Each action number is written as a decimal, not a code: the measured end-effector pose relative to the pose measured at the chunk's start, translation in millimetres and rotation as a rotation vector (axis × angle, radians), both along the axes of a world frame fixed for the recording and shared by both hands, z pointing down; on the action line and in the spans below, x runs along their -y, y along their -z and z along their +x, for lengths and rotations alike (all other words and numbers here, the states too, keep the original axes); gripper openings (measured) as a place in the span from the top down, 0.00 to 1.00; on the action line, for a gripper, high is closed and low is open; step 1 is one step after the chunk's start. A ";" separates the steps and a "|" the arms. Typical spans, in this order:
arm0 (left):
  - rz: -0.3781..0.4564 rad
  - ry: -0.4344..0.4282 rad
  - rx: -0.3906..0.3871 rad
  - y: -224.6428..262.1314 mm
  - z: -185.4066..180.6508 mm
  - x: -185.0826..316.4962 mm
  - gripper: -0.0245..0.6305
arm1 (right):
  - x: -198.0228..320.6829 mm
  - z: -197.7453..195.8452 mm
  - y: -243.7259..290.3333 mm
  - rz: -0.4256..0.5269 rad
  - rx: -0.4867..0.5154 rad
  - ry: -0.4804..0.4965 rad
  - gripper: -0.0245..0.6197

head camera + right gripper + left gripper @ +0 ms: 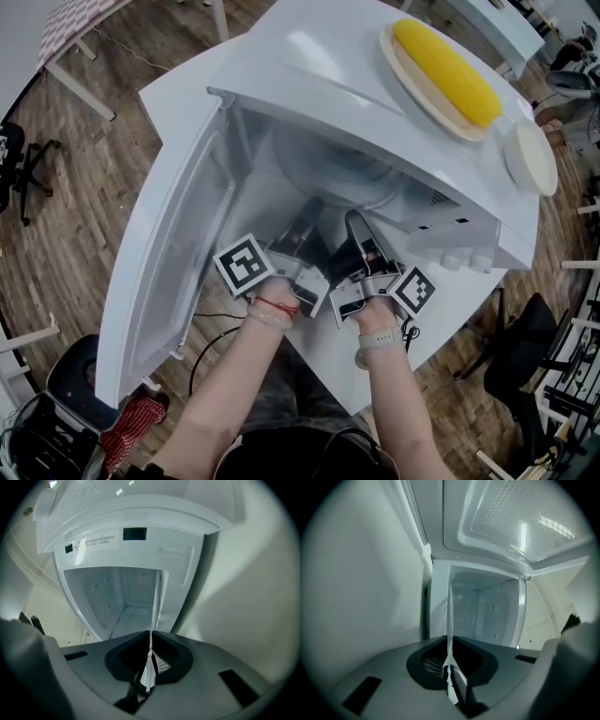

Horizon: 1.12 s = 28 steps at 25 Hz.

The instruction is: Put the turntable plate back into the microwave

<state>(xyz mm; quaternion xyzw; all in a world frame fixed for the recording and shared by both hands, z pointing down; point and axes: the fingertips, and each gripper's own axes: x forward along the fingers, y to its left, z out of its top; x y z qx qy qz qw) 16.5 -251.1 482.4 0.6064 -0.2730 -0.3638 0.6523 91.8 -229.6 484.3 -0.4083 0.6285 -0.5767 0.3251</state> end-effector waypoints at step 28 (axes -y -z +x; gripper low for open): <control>0.042 -0.031 0.046 1.6 -3.4 2.1 0.90 | 12.0 -2.7 -2.6 -0.077 0.063 -0.030 0.88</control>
